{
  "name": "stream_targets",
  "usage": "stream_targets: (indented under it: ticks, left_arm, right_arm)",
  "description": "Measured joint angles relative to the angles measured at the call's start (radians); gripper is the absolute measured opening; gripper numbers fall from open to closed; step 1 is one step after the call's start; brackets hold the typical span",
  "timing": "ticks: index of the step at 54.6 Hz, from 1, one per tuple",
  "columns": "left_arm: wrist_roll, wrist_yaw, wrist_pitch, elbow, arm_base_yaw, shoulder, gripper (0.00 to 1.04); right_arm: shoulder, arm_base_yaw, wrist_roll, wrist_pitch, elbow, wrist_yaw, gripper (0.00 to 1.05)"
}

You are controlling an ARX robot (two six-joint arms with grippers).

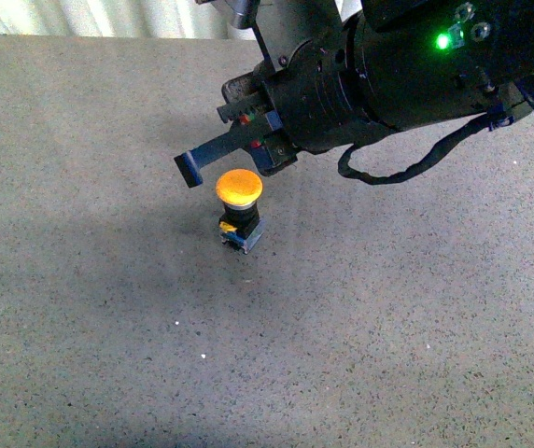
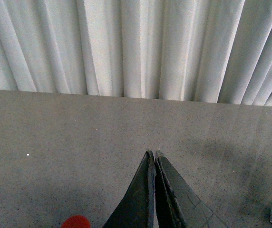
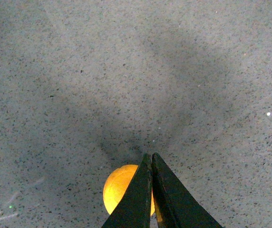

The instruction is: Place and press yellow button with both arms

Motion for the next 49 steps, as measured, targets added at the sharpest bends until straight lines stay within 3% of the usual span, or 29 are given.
stream_targets:
  ticks: [19,25,49]
  left_arm:
    - [0.000,0.000,-0.094,0.000,0.000,-0.093,0.01]
    - [0.000,0.000,-0.261,0.000,0.000,-0.230,0.01]
    - [0.000,0.000,-0.274,0.000,0.001,-0.256,0.01]
  right_arm:
    - [0.027,-0.001,0.023,-0.034,-0.003,-0.018,0.01]
    - [0.040,0.000,0.025,-0.043,-0.003,-0.020,0.01]
    - [0.063,0.000,0.045,-0.054,-0.009,-0.013,0.01]
